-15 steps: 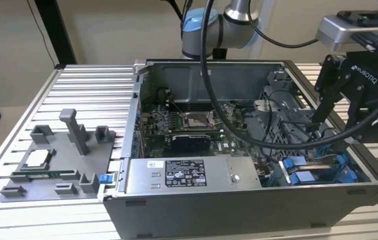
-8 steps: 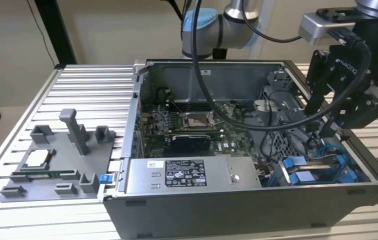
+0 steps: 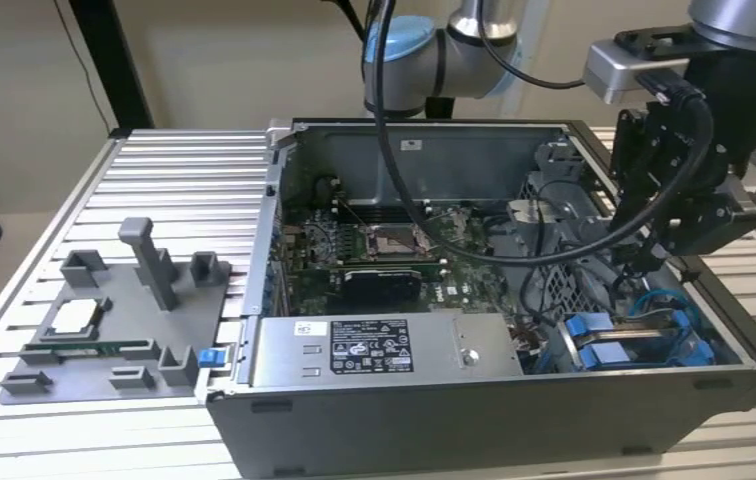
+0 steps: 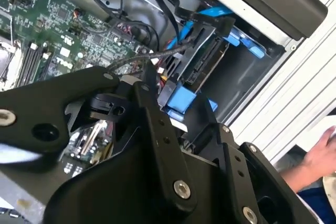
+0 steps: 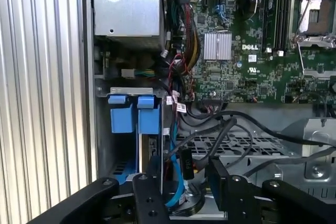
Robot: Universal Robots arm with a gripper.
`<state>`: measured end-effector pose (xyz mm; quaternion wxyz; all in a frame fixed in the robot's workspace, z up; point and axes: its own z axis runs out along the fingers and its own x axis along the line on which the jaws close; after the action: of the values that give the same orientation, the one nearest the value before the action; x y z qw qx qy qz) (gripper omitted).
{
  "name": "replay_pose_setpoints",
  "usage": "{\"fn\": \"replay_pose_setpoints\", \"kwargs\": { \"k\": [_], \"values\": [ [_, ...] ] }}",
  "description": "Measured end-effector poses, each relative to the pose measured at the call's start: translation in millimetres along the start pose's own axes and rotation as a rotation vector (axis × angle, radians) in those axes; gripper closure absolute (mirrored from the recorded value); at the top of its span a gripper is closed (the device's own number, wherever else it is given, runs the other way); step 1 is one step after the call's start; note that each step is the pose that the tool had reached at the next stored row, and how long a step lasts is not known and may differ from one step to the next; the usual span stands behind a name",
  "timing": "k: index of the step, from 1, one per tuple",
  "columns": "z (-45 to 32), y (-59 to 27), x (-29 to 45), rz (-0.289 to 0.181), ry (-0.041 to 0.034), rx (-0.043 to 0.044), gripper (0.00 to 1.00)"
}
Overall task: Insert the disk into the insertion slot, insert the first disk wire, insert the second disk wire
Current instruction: 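Insert the first disk wire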
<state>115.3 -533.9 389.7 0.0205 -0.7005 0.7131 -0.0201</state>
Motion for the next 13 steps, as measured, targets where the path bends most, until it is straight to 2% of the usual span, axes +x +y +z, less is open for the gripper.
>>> {"fn": "replay_pose_setpoints", "kwargs": {
  "k": [3,7,9,13],
  "values": [
    [1.2,7.8,-0.7,0.000,-0.0006,0.0171,0.00],
    [2.8,9.7,-2.3,-0.003,-0.0022,0.0505,0.00],
    [2.9,10.1,-3.4,-0.006,-0.0025,0.0551,0.00],
    [2.8,12.3,-3.8,-0.006,-0.0026,0.0564,0.00]
  ]
}}
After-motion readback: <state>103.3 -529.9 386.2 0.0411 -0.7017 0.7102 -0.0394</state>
